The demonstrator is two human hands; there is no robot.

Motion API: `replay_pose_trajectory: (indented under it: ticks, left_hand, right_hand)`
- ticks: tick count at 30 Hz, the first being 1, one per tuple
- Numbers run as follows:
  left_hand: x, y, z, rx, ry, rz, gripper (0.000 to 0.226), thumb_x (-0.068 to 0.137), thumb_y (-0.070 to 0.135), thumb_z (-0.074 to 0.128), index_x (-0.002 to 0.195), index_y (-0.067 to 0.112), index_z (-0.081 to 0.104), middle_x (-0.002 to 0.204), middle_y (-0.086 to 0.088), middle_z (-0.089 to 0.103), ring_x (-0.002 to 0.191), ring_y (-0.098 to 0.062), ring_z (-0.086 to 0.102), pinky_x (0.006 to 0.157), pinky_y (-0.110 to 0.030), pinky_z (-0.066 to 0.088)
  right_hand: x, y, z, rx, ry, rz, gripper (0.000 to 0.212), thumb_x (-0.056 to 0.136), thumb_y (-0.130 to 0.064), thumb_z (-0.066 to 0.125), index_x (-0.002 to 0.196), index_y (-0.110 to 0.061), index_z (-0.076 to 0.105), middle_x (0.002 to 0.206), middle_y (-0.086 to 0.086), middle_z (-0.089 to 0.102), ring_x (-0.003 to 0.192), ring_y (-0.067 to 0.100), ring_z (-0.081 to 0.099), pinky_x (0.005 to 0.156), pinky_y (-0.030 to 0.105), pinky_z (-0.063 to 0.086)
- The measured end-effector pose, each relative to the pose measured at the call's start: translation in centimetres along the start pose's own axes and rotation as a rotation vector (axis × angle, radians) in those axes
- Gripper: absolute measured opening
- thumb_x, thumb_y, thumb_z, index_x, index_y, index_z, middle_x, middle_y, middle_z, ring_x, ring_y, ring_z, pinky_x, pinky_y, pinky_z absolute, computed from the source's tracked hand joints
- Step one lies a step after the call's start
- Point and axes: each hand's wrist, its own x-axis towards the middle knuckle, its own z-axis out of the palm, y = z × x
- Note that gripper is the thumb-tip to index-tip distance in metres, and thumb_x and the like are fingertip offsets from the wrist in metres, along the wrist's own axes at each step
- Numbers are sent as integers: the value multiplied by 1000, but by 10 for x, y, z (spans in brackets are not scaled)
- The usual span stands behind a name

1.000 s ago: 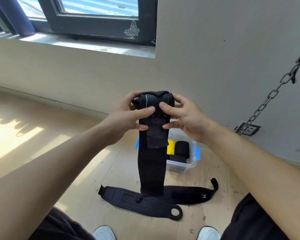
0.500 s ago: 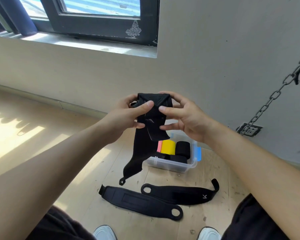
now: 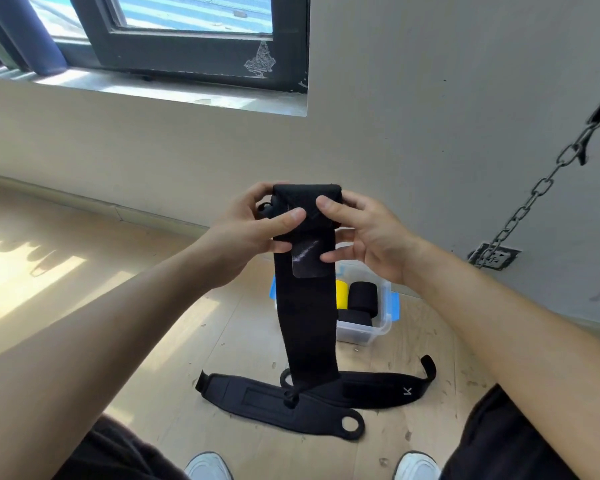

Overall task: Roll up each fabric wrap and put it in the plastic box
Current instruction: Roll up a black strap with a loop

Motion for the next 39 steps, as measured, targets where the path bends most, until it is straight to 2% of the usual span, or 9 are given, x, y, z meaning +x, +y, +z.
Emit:
replay_pose_trajectory:
  ticks: [4,7,14,17,20,24,27,32,39]
  left_hand:
    - [-1,2,-2,70,-74,-137,42,93,45,68,131,27,64,126,-1,72,113,-23,71,69,-28,55]
    - [-1,3,-2,93,-77,-177,44,93,56,63,129,30,66,122,4,74,109,-21,71,68,-28,53]
    - [-2,3,-5,88,-41,-136,38,94,48,65,127,28,68,106,6,73,88,-13,70,57,-20,48]
    - [-1,2,-6,55,-28,-115,38,91,38,74,126,25,69,107,4,73,91,-15,71,59,-21,48]
    - [1,3,-7,-5,-12,-69,50,81,30,79,128,20,67,111,2,72,94,-14,71,59,-19,49]
    - [1,2,-6,-39,-21,-26,53,81,17,82,131,17,64,111,-1,73,101,-18,72,63,-19,53]
    - [0,1,-6,-19,-37,-21,56,80,14,82,132,17,62,115,-5,73,108,-23,72,71,-24,56]
    - [2,2,-6,23,-63,-148,55,80,37,79,132,28,63,127,-3,71,107,-24,71,69,-28,56]
    - [0,4,-3,57,-83,-197,52,90,58,62,131,26,65,110,1,74,91,-18,74,64,-26,54]
  right_hand:
    - [0,-1,-2,100,8,-54,34,94,-19,68,127,-13,63,104,6,71,88,21,72,66,32,59]
    - [1,1,-3,108,-8,-91,40,93,-9,69,131,-11,58,110,9,71,100,25,73,71,34,61]
    - [-1,4,0,64,-68,-116,54,91,5,65,138,-17,53,130,11,64,115,32,67,86,43,61]
    - [-1,3,0,37,-72,-81,50,92,-4,69,137,-22,55,132,10,64,115,32,67,81,42,61]
    - [-1,0,0,-9,-114,-5,40,94,-32,67,133,-26,59,128,8,68,110,30,70,75,38,60]
    - [-2,-2,2,-27,-101,29,48,89,-49,63,132,-28,62,124,5,70,107,28,72,69,35,60]
    - [-3,-2,2,-5,-67,-7,47,89,-41,67,132,-23,61,117,6,72,103,26,73,64,32,60]
    - [-3,0,1,76,-27,-71,39,93,-17,69,131,-14,61,117,11,71,108,27,71,63,28,59]
    - [1,6,-1,51,-16,-149,46,90,-3,70,132,-18,58,117,8,68,107,25,71,77,34,60]
